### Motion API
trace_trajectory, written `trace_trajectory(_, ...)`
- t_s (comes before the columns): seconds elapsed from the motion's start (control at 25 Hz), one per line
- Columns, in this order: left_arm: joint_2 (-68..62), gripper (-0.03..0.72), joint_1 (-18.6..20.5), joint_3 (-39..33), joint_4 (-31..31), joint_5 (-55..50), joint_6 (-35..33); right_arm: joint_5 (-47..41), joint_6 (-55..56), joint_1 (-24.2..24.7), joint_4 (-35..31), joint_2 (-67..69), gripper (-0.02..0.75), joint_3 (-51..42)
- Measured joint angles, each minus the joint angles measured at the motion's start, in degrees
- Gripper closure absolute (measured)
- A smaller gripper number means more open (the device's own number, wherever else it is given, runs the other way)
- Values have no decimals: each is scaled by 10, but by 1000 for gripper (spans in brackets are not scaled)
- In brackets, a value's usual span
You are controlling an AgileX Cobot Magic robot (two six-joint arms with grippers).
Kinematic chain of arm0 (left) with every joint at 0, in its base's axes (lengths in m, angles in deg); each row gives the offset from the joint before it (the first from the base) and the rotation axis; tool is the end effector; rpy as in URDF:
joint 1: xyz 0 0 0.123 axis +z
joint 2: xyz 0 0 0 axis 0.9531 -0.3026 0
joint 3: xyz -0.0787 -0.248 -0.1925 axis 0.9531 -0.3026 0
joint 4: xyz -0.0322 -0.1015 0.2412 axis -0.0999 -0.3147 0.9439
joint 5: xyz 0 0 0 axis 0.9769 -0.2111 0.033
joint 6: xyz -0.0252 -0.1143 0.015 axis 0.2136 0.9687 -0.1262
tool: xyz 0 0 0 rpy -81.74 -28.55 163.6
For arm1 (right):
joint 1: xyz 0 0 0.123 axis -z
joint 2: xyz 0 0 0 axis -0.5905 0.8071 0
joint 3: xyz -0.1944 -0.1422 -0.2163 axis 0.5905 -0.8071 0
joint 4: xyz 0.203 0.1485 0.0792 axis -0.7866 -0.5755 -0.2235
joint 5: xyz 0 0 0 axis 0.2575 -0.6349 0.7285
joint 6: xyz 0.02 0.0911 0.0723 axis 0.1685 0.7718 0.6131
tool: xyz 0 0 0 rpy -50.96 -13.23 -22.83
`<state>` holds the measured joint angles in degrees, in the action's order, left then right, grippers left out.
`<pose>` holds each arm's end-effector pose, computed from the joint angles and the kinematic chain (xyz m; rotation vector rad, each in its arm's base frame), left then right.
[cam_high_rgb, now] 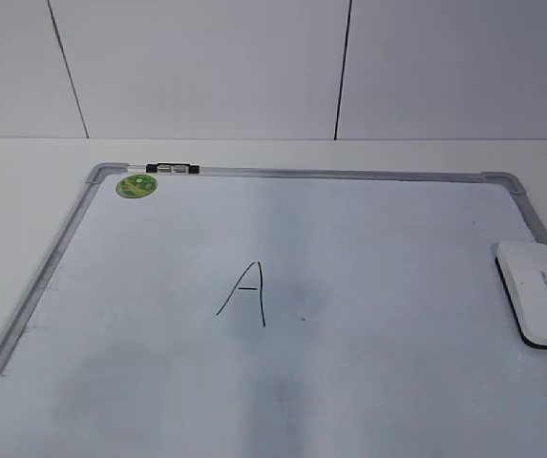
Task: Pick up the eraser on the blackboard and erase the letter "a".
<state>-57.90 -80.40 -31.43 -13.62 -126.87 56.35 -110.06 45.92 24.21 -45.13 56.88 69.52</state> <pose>0.0217 -0.0177 0.2702 0.2120 2.3172 -0.2184 0.0066 -0.0048 0.2630 -0.1115 2.2673 0.0982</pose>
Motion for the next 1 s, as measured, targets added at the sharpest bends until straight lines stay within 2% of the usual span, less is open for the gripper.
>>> trace_trajectory(0.2, 16, 186, 3, 0, 0, 0, 0, 0, 0, 0, 0, -36, 146, 0)
trace_trajectory(0.4, 56, 192, 29, 0, 0, -1, 0, 0, 0, 0, 0, -54, 146, 0)
trace_trajectory(1.0, 96, 202, 100, 0, 0, -1, 0, 0, 0, 77, 0, -83, 146, 0)
